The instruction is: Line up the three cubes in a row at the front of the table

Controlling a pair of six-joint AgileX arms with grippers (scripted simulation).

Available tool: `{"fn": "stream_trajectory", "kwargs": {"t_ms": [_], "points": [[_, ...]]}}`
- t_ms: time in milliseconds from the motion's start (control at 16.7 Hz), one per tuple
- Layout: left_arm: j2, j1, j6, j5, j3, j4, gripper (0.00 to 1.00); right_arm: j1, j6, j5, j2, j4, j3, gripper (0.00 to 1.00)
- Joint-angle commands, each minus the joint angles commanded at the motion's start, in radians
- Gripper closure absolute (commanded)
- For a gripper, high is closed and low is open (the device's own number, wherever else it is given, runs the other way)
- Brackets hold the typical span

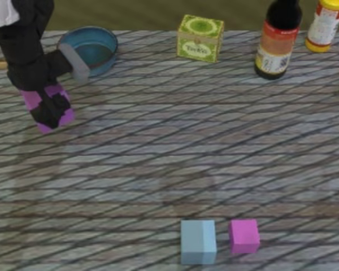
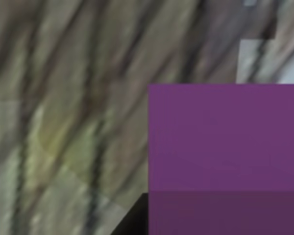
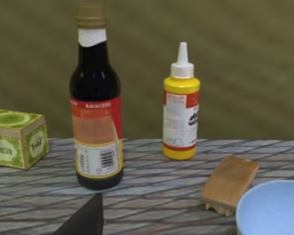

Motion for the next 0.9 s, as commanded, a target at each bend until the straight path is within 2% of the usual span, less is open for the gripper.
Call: {"fn": "stream_trajectory", "kwargs": {"t_ms": [240,720,900], "points": [[-0.097,-0.093,-0.005,0.000,-0.110,0.027,1.00,0.000,0.000,0.000,0.000,0.000,0.000,0.00],[-0.477,-0.479,-0.014,-0.001,-0.627,0.126,1.00,0.000,0.000,0.000,0.000,0.000,0.000,0.00],[-0.572,-0.573,-0.017,-0.003,-0.726,0.154,1.00,0.000,0.000,0.000,0.000,0.000,0.000,0.00]]}}
